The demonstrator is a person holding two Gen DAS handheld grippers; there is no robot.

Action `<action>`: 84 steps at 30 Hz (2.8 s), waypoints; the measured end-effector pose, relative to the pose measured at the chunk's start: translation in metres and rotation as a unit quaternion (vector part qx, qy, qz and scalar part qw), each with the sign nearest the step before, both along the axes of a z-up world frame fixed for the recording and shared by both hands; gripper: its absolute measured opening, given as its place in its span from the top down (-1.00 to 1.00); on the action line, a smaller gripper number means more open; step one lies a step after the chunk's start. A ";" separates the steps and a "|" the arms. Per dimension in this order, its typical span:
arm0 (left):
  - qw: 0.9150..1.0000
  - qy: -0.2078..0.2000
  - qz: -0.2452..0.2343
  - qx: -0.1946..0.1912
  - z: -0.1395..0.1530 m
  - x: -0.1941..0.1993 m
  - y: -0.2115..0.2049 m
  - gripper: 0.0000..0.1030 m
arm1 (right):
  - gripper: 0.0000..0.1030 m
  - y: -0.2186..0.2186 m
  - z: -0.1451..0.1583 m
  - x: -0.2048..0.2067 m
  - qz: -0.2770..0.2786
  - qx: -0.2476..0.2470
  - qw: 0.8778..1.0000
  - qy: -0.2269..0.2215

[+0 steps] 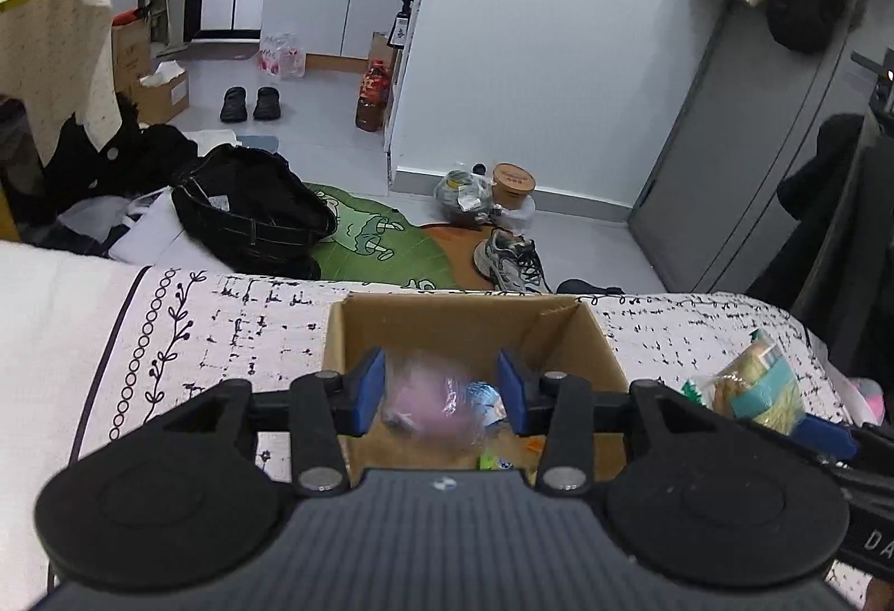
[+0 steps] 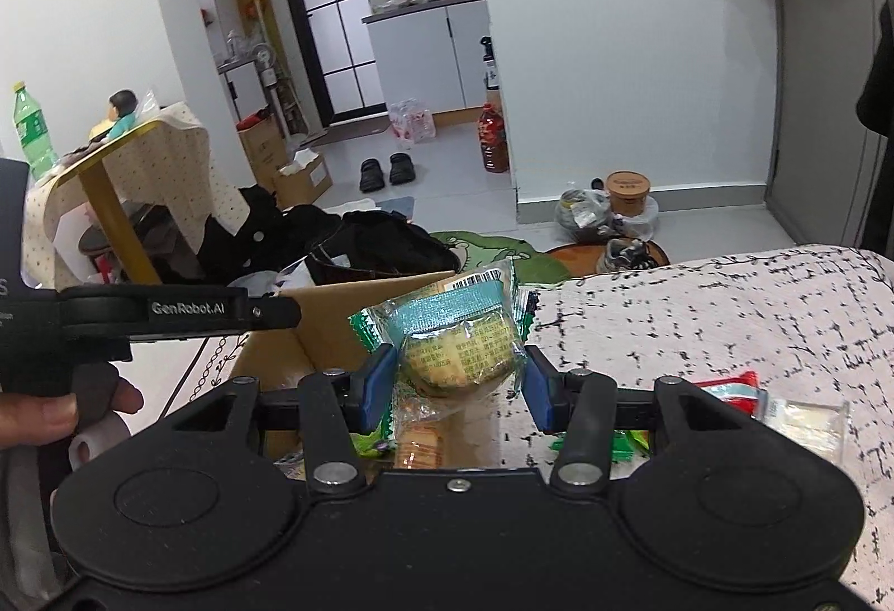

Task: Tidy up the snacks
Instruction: 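Carry the purple packet with the left tool into the box while the right tool drops the cake packet in, then withdraw both open tools from the box toward the remaining snacks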

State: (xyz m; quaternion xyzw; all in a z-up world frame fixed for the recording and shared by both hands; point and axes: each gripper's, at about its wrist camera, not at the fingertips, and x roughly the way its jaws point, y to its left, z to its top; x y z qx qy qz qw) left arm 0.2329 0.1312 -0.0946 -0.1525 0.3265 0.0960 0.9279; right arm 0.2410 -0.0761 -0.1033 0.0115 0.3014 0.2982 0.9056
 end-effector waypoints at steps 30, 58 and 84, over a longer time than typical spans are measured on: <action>0.999 -0.010 0.036 -0.025 0.006 -0.039 0.039 -0.33 | -0.14 0.045 -0.009 0.011 0.051 0.005 0.997 0.055; 1.000 -0.001 -0.022 -0.017 0.016 -0.034 -0.059 -0.89 | -0.83 -0.087 0.018 -0.001 -0.053 -0.020 0.997 0.049; 0.992 0.006 -0.121 0.027 0.019 -0.019 -0.157 -1.00 | -1.00 -0.190 0.007 -0.002 -0.129 -0.027 0.990 0.056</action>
